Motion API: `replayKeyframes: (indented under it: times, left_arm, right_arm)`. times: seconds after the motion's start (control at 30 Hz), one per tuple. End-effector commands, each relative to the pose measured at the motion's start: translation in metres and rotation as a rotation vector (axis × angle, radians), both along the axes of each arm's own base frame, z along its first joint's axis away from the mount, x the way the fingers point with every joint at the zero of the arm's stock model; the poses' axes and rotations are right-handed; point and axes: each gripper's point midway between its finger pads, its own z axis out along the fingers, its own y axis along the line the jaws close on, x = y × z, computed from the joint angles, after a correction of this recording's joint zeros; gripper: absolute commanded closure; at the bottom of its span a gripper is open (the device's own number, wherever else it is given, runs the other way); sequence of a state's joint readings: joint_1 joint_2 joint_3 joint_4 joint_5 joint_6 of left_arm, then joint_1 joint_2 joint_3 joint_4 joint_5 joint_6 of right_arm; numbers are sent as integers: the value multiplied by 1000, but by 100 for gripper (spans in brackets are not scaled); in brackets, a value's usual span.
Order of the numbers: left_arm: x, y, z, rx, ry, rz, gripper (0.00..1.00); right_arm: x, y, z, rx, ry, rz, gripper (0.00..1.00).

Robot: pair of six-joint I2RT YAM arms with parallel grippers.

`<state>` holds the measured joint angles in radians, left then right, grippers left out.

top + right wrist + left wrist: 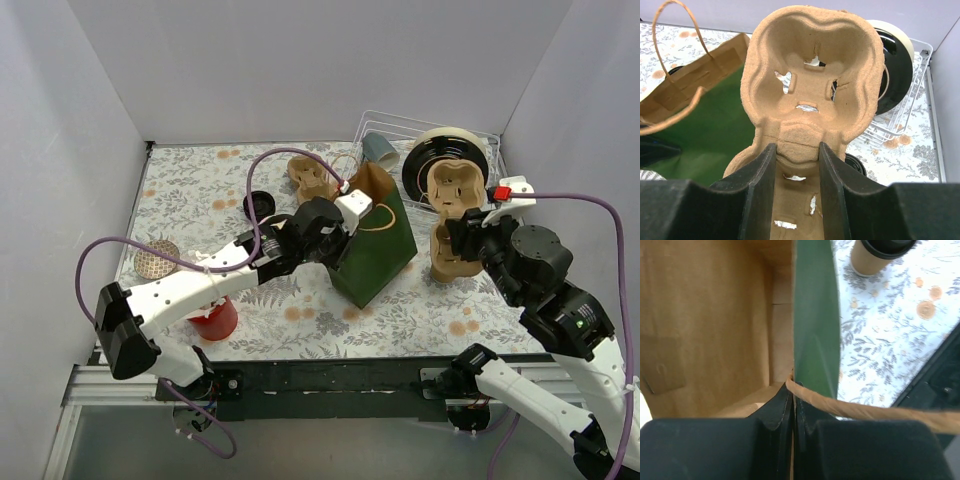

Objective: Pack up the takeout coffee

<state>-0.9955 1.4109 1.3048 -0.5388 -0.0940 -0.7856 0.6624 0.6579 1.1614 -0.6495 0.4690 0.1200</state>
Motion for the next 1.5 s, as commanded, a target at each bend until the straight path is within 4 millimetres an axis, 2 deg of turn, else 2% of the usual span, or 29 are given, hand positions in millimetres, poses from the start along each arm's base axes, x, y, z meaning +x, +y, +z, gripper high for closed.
replayKeyframes:
  times: [0.0,0.07,0.1,0.17,0.2,0.33,0.5,0.57,0.63,0.73,0.8,0.9,1.0,1.1,1.2,1.27,1.3,1.33,1.4,1.43,1.47]
  left_arm:
    - [17,14,2,110,-100,76,96]
    - [15,13,8,106,-119,67,89]
    - [15,13,12,99,-127,67,77]
    - [15,12,26,67,-142,65,64]
    - [15,11,31,55,-145,69,54]
    - [19,9,68,-48,-174,120,40]
    - [25,19,120,-200,-202,248,36]
    - [24,22,132,-241,-202,267,34]
    - [28,36,147,-278,-228,340,34]
    - [37,62,158,-272,-279,474,34]
    - [45,78,160,-240,-320,560,32]
    - [51,81,148,-176,-325,595,29]
    - [56,67,141,-181,-291,588,29]
    - [58,43,134,-208,-254,528,27]
    - [67,31,125,-204,-241,524,27]
    - [76,33,120,-203,-231,556,27]
    - [83,34,111,-183,-222,575,27]
    - [94,43,105,-187,-202,626,28]
    - [102,49,93,-191,-130,642,30]
    - [114,61,88,-210,-95,682,31]
    - [117,63,86,-217,-83,680,32]
  right_arm:
    - [5,-3,3,-19,-46,-17,69]
    - [7,-3,4,-23,-53,-17,69]
    - [8,-1,3,-23,-49,-11,69]
    - [9,3,6,-13,-61,-1,69]
    - [9,4,8,-13,-66,6,69]
    - [13,7,10,-24,-76,10,68]
    - [13,11,17,-9,-107,34,68]
    - [13,12,22,-7,-112,39,69]
    - [12,13,25,-5,-116,47,68]
    - [9,13,32,7,-132,60,69]
    - [5,13,36,17,-142,72,68]
    - [2,17,39,34,-141,99,69]
    - [1,21,42,53,-132,112,69]
    - [0,20,53,76,-149,112,69]
    - [-3,20,64,98,-159,118,70]
    - [-4,21,68,108,-160,122,70]
    - [-4,22,70,116,-167,129,70]
    - [-4,23,71,120,-167,132,70]
    - [-3,27,73,131,-160,145,70]
    - [-3,29,74,135,-160,150,71]
    - [-1,32,75,138,-155,156,71]
